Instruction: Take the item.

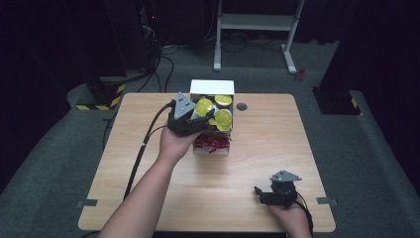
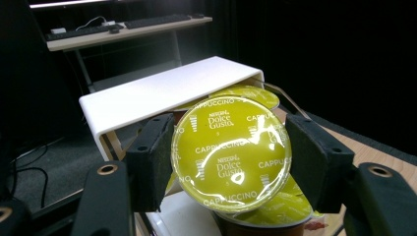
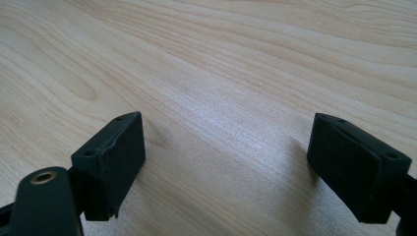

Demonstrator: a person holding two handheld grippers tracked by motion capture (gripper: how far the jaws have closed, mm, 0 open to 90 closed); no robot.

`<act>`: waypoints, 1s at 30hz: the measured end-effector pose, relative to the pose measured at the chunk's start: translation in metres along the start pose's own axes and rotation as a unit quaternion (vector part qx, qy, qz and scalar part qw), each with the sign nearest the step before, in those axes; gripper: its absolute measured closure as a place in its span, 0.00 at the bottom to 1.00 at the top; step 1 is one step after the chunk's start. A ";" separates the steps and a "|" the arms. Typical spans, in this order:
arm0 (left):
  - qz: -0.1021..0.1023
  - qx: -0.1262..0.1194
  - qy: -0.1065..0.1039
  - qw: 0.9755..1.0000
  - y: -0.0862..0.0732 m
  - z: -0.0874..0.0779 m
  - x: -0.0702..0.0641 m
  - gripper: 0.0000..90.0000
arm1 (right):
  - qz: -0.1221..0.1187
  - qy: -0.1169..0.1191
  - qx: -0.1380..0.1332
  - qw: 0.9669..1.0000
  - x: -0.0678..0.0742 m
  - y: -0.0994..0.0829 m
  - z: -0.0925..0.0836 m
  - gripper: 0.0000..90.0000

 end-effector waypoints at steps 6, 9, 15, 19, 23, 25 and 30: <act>-0.005 -0.006 -0.004 1.000 0.002 -0.005 0.003 0.42 | -0.001 0.000 0.000 1.000 0.000 0.000 0.000 0.16; -0.007 -0.008 -0.004 1.000 0.002 -0.008 0.004 0.42 | -0.001 0.000 0.000 1.000 0.000 0.000 0.000 0.16; -0.014 -0.013 -0.001 1.000 0.000 -0.014 0.005 0.42 | -0.001 -0.001 0.000 1.000 0.000 0.000 0.000 0.16; -0.014 -0.019 0.003 1.000 0.000 -0.019 0.009 0.42 | -0.001 0.000 0.000 1.000 0.000 0.000 0.000 0.16; -0.018 -0.022 0.009 1.000 0.001 -0.026 0.015 0.42 | -0.001 -0.001 0.000 1.000 0.000 0.000 0.000 0.16; -0.019 -0.023 0.014 0.999 0.001 -0.030 0.019 0.42 | -0.001 0.000 0.000 1.000 0.000 0.000 0.000 0.16; -0.025 -0.028 0.023 0.999 0.000 -0.039 0.026 0.42 | -0.001 -0.001 0.000 1.000 0.000 0.000 0.000 0.16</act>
Point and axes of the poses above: each handheld gripper's, and its own axes: z roughly forward along the jaws, y roughly out of its top, x roughly to its left, the point moved 3 cm from there along z, roughly forward along the jaws, and after that the axes turned 1 degree about y, right-handed, at the moved point
